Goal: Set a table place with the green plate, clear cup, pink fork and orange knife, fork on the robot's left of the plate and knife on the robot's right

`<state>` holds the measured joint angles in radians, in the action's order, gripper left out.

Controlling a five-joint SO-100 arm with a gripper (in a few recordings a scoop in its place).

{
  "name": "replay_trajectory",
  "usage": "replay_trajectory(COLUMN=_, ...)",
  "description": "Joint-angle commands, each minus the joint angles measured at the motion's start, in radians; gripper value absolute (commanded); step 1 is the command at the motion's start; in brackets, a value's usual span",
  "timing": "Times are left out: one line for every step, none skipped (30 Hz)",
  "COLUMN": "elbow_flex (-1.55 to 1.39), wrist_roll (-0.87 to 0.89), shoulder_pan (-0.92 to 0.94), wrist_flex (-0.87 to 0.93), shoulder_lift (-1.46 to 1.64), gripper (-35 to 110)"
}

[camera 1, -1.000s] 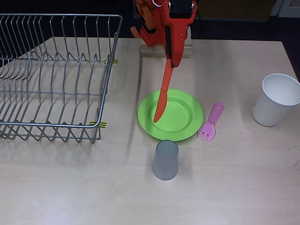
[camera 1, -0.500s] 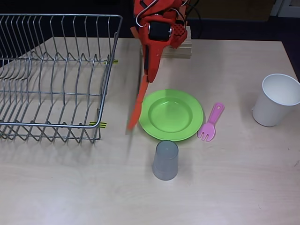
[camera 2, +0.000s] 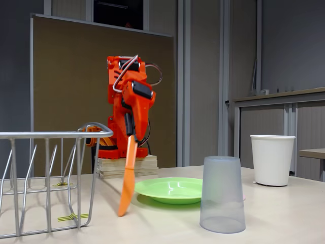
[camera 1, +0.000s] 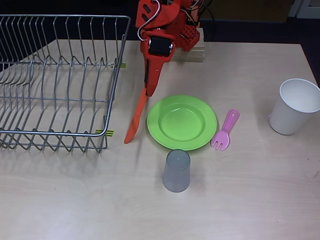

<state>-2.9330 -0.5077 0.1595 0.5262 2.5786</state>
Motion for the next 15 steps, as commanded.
replay_trajectory(elbow_flex=-0.037, wrist_roll=0.011, shoulder_pan=0.023, wrist_flex=-0.025, shoulder_lift=0.009, gripper=0)
replay_trajectory(elbow_flex=-0.046, wrist_roll=0.017, shoulder_pan=0.025, wrist_flex=-0.025, shoulder_lift=0.012, gripper=0)
replay_trajectory(elbow_flex=-0.058, wrist_roll=0.021, shoulder_pan=0.028, wrist_flex=-0.025, shoulder_lift=0.020, gripper=0)
replay_trajectory(elbow_flex=-0.066, wrist_roll=0.032, shoulder_pan=0.031, wrist_flex=-0.015, shoulder_lift=0.025, gripper=0)
replay_trajectory(elbow_flex=-0.066, wrist_roll=0.048, shoulder_pan=0.032, wrist_flex=0.000, shoulder_lift=0.025, gripper=0)
replay_trajectory(elbow_flex=-0.066, wrist_roll=0.054, shoulder_pan=0.035, wrist_flex=0.014, shoulder_lift=0.028, gripper=0)
replay_trajectory(elbow_flex=-0.066, wrist_roll=0.061, shoulder_pan=0.038, wrist_flex=0.028, shoulder_lift=0.029, gripper=0)
replay_trajectory(elbow_flex=-0.066, wrist_roll=0.064, shoulder_pan=0.043, wrist_flex=0.040, shoulder_lift=0.032, gripper=0)
replay_trajectory(elbow_flex=-0.066, wrist_roll=0.064, shoulder_pan=0.046, wrist_flex=0.048, shoulder_lift=0.034, gripper=0)
replay_trajectory(elbow_flex=-0.066, wrist_roll=0.069, shoulder_pan=0.049, wrist_flex=0.058, shoulder_lift=0.040, gripper=1)
replay_trajectory(elbow_flex=-0.067, wrist_roll=0.074, shoulder_pan=0.052, wrist_flex=0.066, shoulder_lift=0.044, gripper=2)
replay_trajectory(elbow_flex=-0.067, wrist_roll=0.077, shoulder_pan=0.055, wrist_flex=0.072, shoulder_lift=0.049, gripper=4)
replay_trajectory(elbow_flex=-0.067, wrist_roll=0.083, shoulder_pan=0.055, wrist_flex=0.083, shoulder_lift=0.055, gripper=7)
replay_trajectory(elbow_flex=-0.067, wrist_roll=0.087, shoulder_pan=0.055, wrist_flex=0.095, shoulder_lift=0.064, gripper=11)
replay_trajectory(elbow_flex=-0.067, wrist_roll=0.092, shoulder_pan=0.055, wrist_flex=0.103, shoulder_lift=0.072, gripper=13)
